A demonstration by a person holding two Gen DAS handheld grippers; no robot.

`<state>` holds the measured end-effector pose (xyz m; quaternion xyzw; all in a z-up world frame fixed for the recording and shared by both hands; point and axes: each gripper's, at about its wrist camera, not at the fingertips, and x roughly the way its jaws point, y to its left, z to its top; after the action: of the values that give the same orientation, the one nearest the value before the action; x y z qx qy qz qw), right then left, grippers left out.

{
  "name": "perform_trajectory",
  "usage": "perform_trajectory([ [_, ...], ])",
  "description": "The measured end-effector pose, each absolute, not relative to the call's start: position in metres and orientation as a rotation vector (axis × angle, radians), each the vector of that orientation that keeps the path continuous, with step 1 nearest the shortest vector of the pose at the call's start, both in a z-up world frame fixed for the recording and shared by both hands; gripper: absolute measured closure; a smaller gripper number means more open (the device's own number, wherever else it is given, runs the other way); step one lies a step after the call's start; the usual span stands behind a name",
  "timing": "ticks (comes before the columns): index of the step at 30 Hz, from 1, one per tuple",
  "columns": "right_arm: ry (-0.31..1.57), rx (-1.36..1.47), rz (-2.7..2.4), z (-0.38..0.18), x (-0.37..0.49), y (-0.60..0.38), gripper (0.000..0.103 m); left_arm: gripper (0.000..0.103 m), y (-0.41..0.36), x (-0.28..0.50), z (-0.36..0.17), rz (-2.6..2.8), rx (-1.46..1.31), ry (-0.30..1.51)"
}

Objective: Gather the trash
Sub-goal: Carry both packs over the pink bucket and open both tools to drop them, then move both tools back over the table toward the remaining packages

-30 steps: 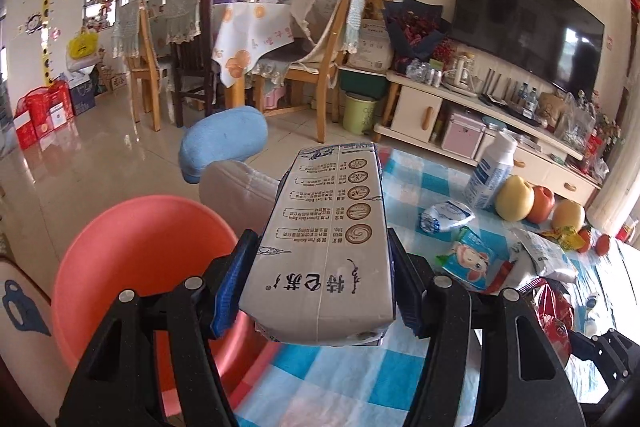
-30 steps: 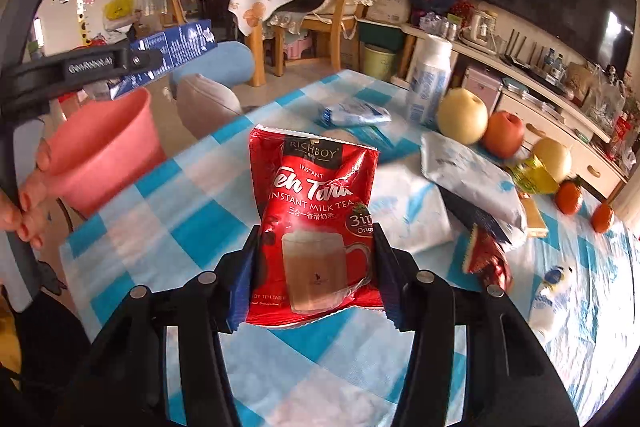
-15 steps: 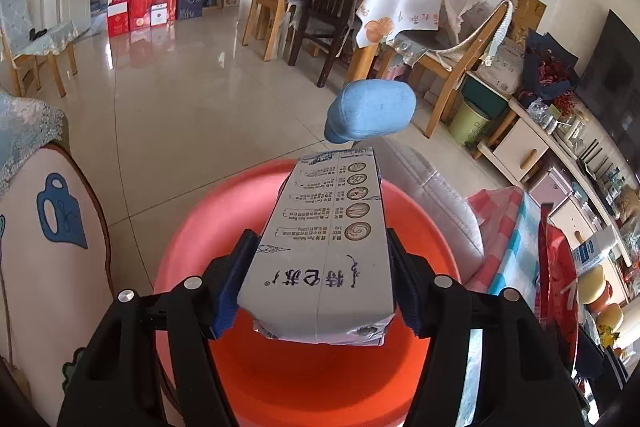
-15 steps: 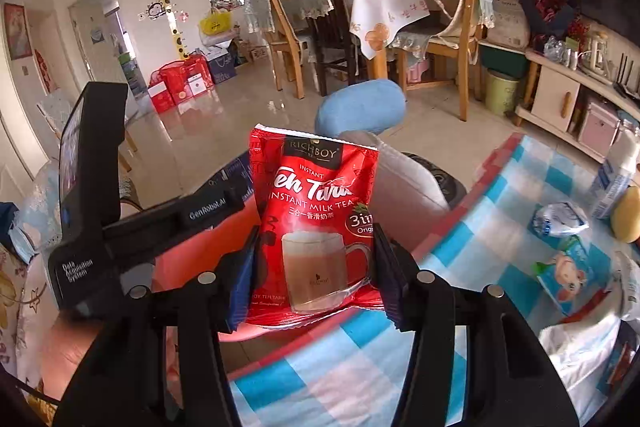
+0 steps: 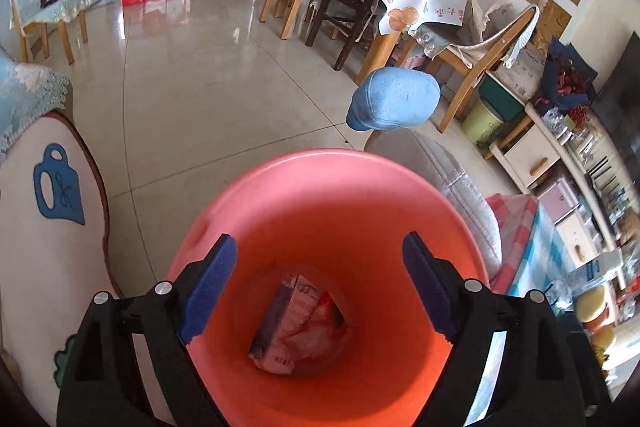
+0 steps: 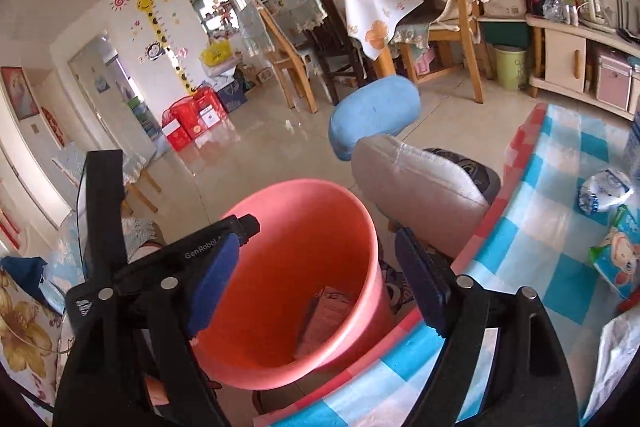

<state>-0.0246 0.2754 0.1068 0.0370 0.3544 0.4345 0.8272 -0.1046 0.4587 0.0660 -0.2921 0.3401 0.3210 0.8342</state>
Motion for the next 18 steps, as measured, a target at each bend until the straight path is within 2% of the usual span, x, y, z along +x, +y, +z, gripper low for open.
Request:
perform_trajectory([
  [4, 0.704, 0.032, 0.857, 0.111, -0.035, 0.250, 0.017, 0.019, 0.453, -0.103, 0.068, 0.688, -0.590, 0.703],
  [8, 0.662, -0.031, 0.781, 0.112, -0.045, 0.224, 0.011, 0.019, 0.446, -0.098, 0.069, 0.649, -0.584, 0.703],
  [18, 0.632, -0.141, 0.638, 0.099, -0.060, 0.158, 0.010, 0.014, 0.398, -0.093, 0.089, 0.552, -0.452, 0.527],
])
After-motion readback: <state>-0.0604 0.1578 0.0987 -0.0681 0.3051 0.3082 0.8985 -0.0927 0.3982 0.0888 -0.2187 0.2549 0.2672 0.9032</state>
